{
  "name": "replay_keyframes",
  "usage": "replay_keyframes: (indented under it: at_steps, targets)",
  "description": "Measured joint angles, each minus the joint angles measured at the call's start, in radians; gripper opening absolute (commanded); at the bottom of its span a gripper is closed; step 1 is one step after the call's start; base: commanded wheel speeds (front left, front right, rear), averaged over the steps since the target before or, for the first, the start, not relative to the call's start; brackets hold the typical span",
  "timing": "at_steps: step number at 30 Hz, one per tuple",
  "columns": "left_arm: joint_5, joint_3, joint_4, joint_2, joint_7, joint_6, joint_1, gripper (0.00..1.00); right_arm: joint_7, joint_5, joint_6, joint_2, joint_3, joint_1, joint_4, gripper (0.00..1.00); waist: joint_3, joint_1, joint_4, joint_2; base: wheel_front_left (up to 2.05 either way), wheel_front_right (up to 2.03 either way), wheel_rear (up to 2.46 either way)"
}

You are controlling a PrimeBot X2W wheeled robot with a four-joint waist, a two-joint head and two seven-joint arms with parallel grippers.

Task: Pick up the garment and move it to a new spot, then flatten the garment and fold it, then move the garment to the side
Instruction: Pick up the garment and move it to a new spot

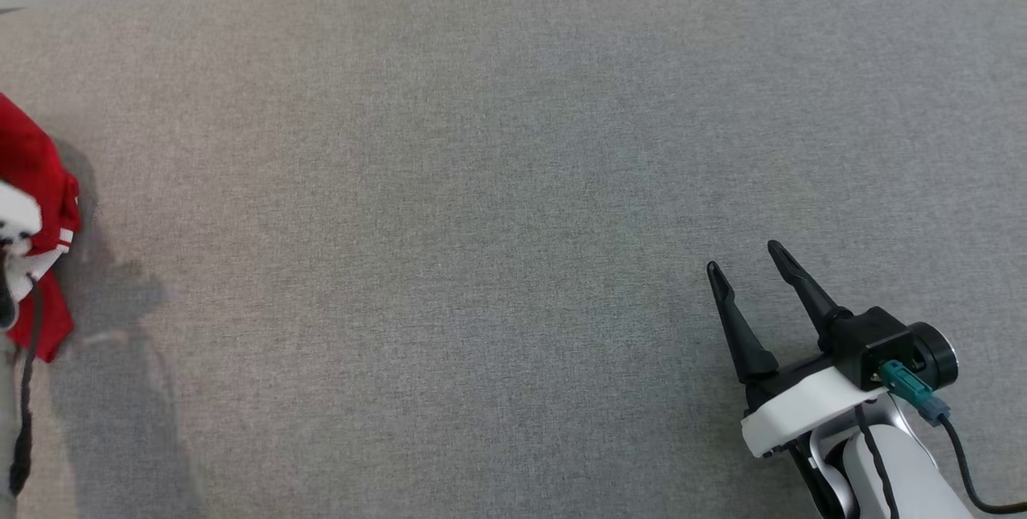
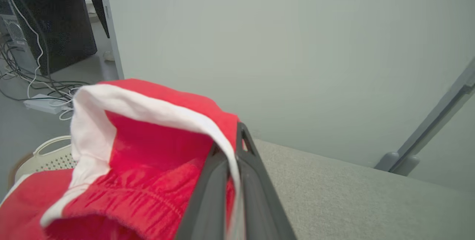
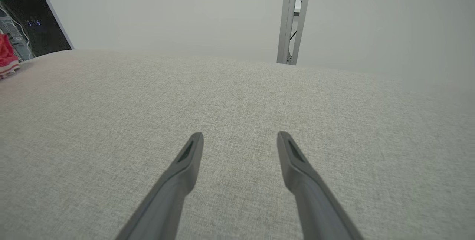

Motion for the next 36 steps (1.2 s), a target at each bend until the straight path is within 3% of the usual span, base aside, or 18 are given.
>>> replay_keyframes:
  at_steps: [6,14,24,30,36]
  targets:
    - [-0.053,-0.175,-0.125,-0.031,-0.008,0.0,-0.004,0.0,0.0,0.01,0.0,0.015,-0.005,0.008,0.005,1.0,-0.032,0.0,-0.016,0.0,0.0,0.0,0.0]
    - [-0.122,-0.39,-0.282,-0.121,-0.012,0.0,0.05,0.0,0.0,0.017,0.0,0.026,-0.026,0.035,0.021,1.0,-0.075,0.0,-0.057,0.0,0.0,0.0,0.0]
    - [-0.165,-0.548,-0.354,-0.302,-0.013,0.0,0.177,0.0,0.0,0.023,0.0,0.035,-0.021,0.072,0.024,1.0,-0.133,0.0,-0.135,0.0,0.0,0.0,0.0]
    - [-0.181,-0.682,-0.375,-0.342,-0.013,0.0,0.26,0.0,0.0,0.031,0.0,0.039,-0.01,0.08,0.029,1.0,-0.151,0.0,-0.18,0.0,0.0,0.0,0.0]
    - [-0.203,-0.797,-0.428,-0.342,-0.013,0.003,0.275,0.0,0.0,0.032,0.0,0.042,-0.002,0.081,0.029,1.0,-0.156,0.0,-0.209,0.0,0.0,0.0,0.0]
